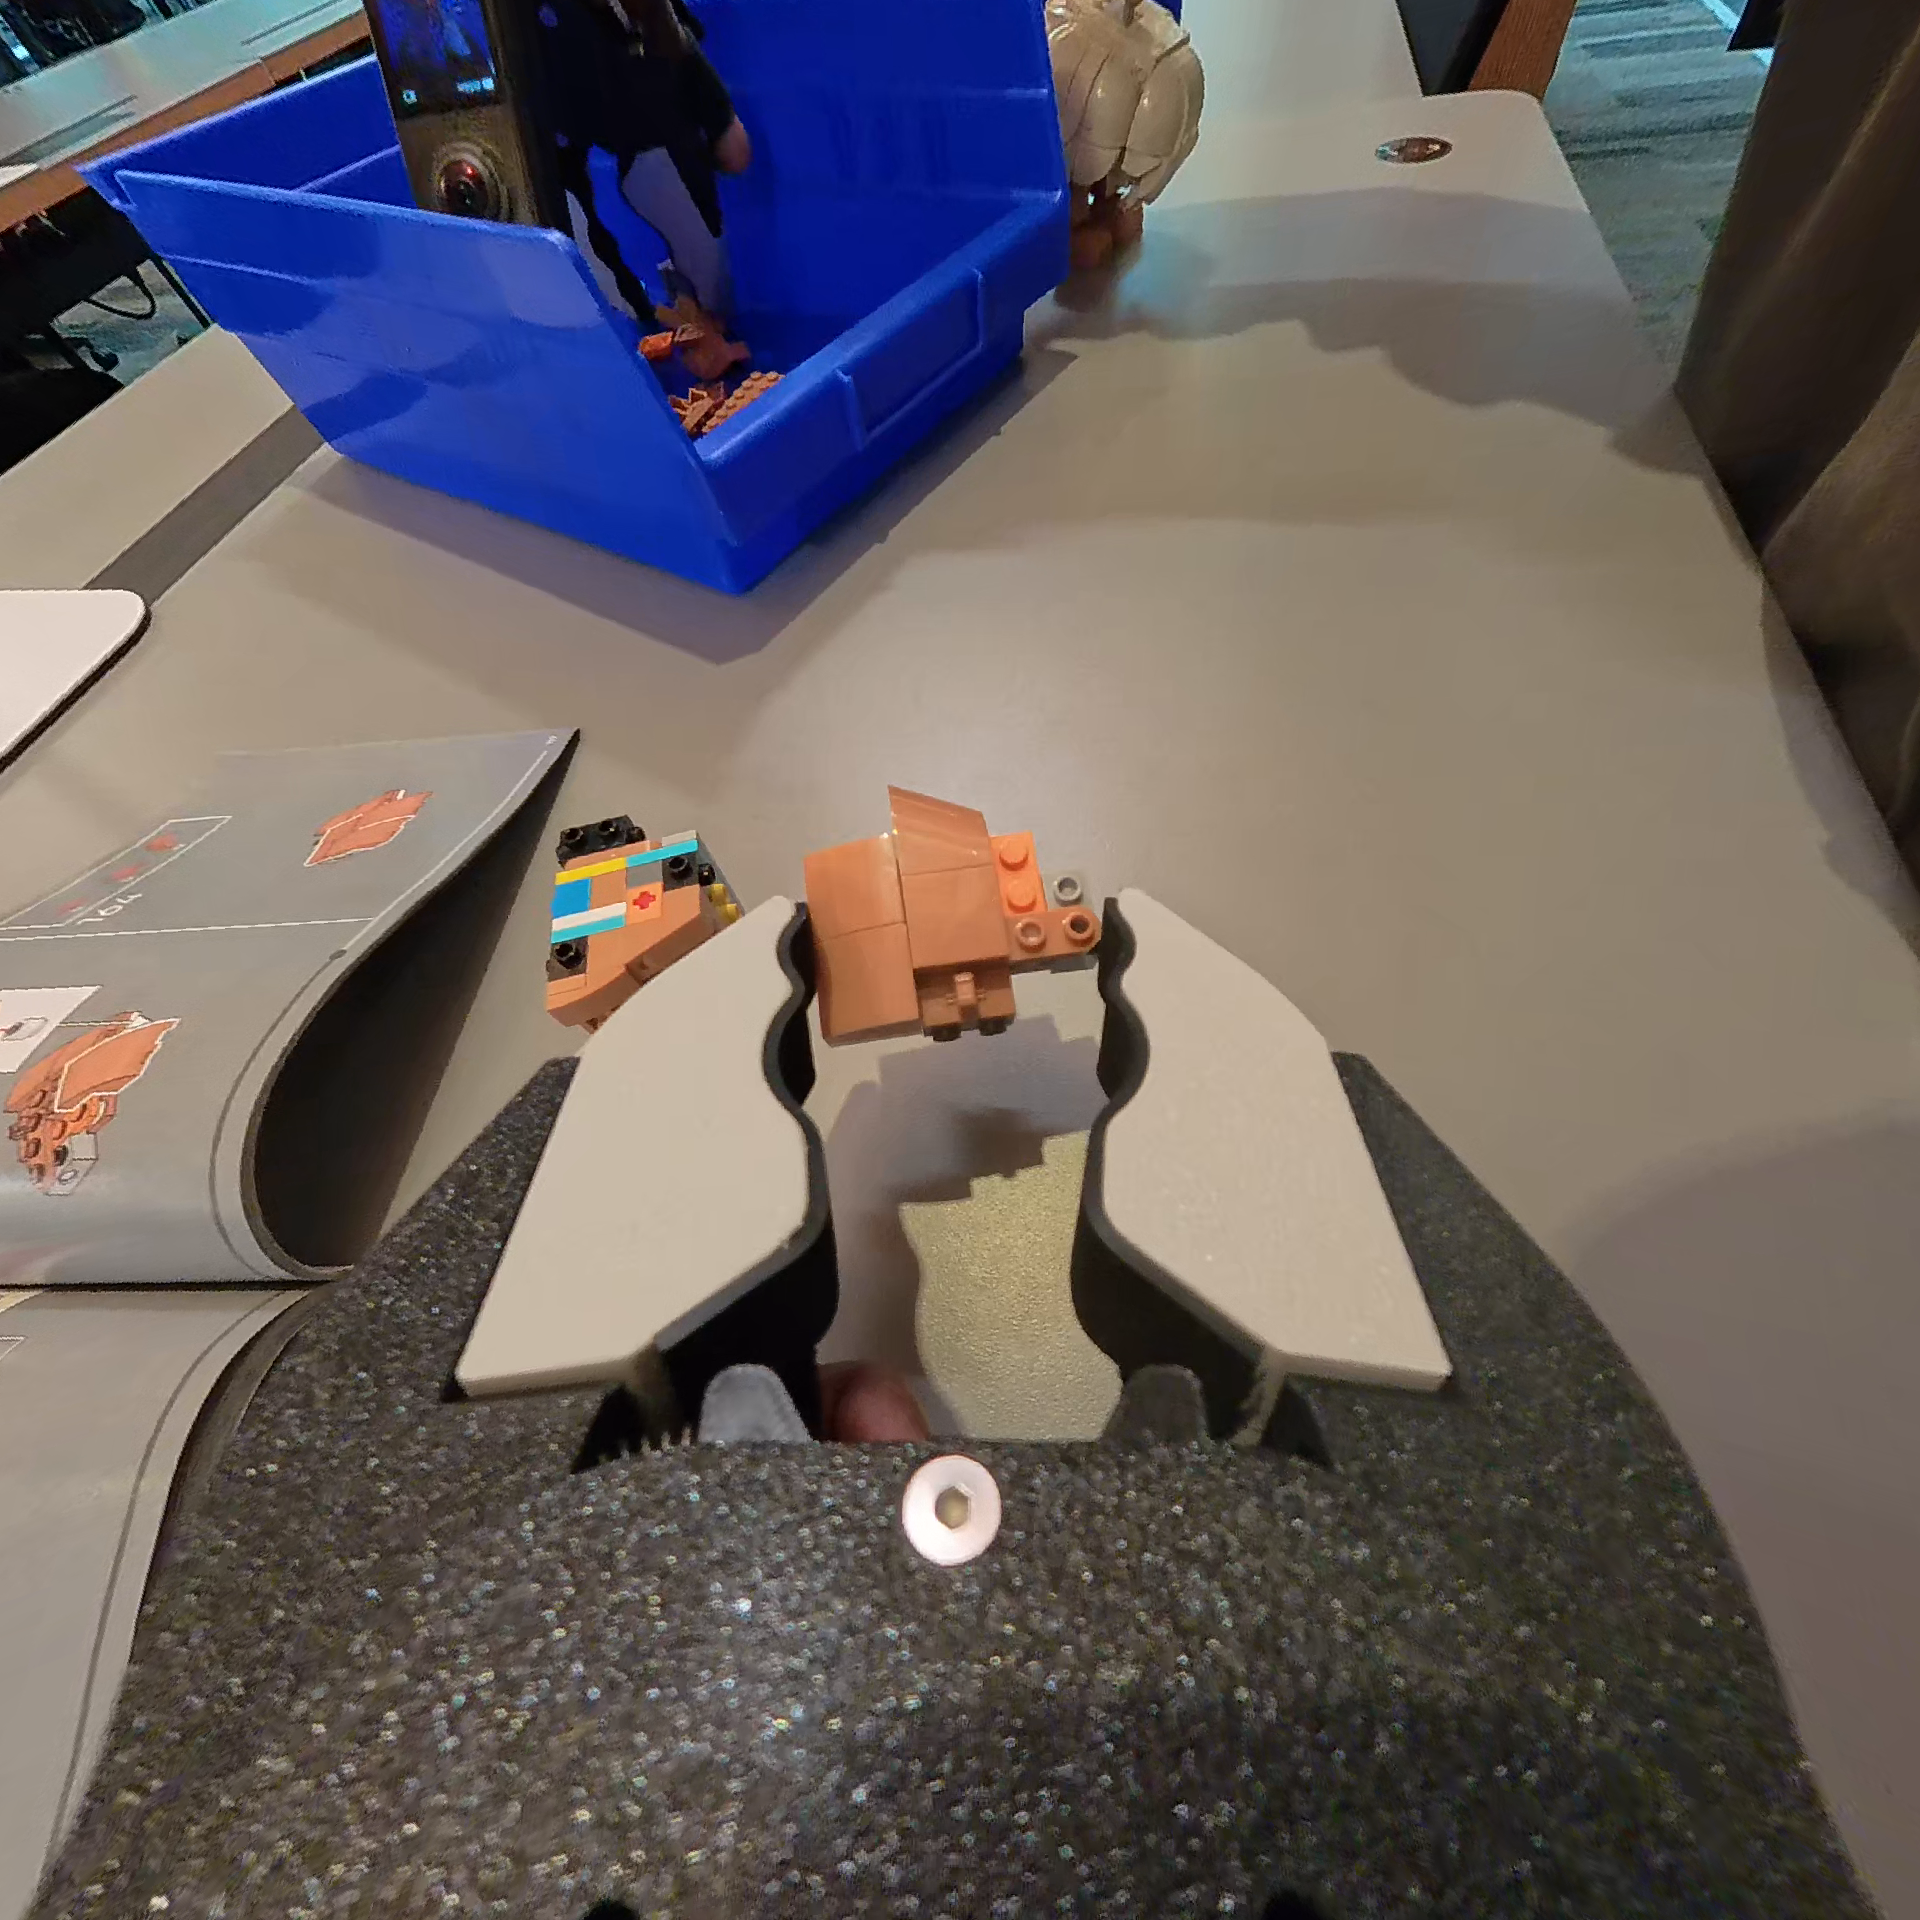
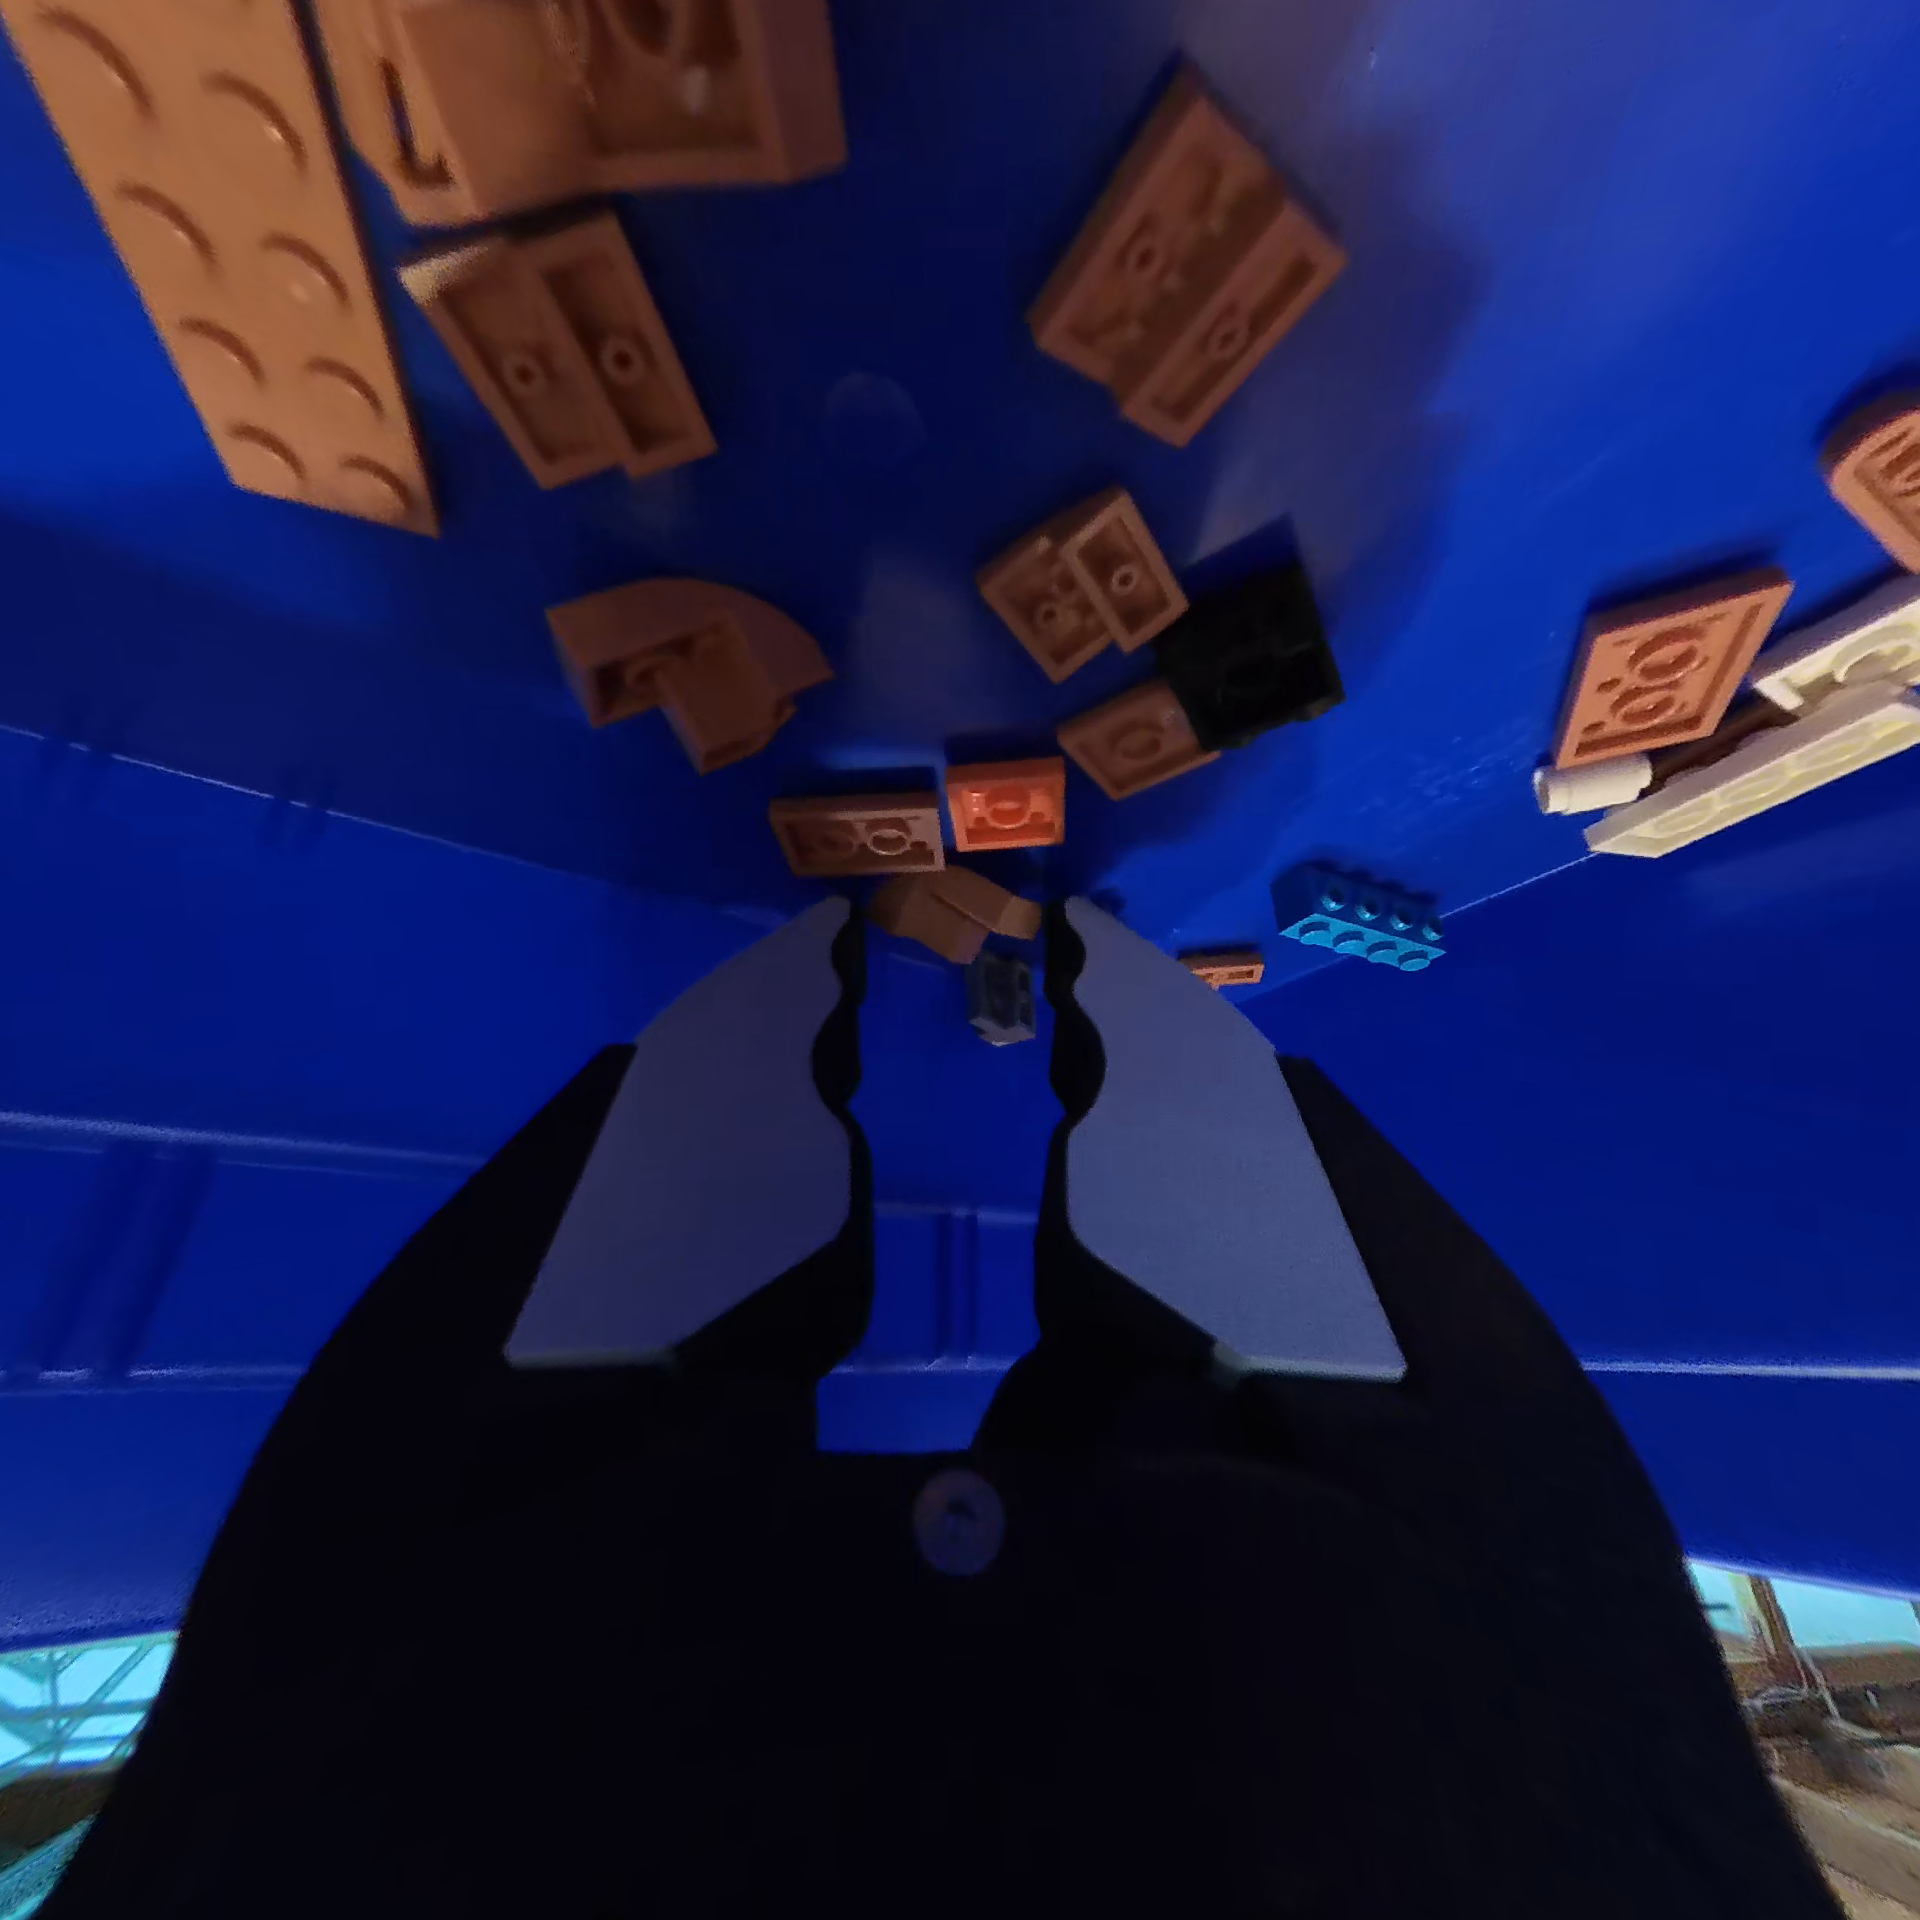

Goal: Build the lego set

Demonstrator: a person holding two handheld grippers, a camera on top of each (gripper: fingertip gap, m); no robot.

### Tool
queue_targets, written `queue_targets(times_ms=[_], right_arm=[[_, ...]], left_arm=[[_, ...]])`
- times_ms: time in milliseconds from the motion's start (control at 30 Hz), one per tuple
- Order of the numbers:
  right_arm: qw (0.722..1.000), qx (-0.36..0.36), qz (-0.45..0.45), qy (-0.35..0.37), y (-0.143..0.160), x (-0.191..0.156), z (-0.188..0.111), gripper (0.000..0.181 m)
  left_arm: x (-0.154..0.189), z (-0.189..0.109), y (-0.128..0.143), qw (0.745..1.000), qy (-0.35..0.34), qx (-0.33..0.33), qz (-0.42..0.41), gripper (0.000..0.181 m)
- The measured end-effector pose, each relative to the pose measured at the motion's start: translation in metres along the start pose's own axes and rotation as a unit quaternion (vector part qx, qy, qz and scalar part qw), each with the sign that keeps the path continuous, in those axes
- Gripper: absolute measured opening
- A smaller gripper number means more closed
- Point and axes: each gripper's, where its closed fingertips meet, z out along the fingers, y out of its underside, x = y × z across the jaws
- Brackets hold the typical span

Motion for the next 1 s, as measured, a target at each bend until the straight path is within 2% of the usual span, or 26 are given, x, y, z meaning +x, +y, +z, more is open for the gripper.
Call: queue_targets(times_ms=[200,267,367,500,667,833,1000], right_arm=[[1.0,0.01,0.014,0.011,0.0,0.0,-0.007,0.032],[0.998,0.048,0.032,0.028,-0.004,0.0,-0.023,0.032],[0.985,0.153,0.051,0.061,-0.026,-0.009,-0.063,0.032],[0.942,0.311,0.04,0.117,-0.074,-0.045,-0.136,0.032],[0.89,0.413,0.022,0.193,-0.13,-0.102,-0.204,0.032],[0.834,0.513,-0.006,0.205,-0.2,-0.149,-0.234,0.032],[0.776,0.591,0.009,0.218,-0.253,-0.154,-0.239,0.032]], left_arm=[[0.0,0.0,0.002,1.0,0.0,-0.006,-0.004,0.053],[0.001,0.001,0.005,1.0,0.005,-0.019,-0.007,0.053],[0.005,0.002,0.017,0.998,0.02,-0.061,-0.015,0.053],[0.008,0.001,0.036,0.991,0.036,-0.121,-0.035,0.053],[0.009,-0.002,0.049,0.984,0.048,-0.161,-0.056,0.053],[0.009,-0.004,0.049,0.984,0.055,-0.157,-0.069,0.053],[0.007,-0.01,0.042,0.985,0.067,-0.131,-0.086,0.054]])
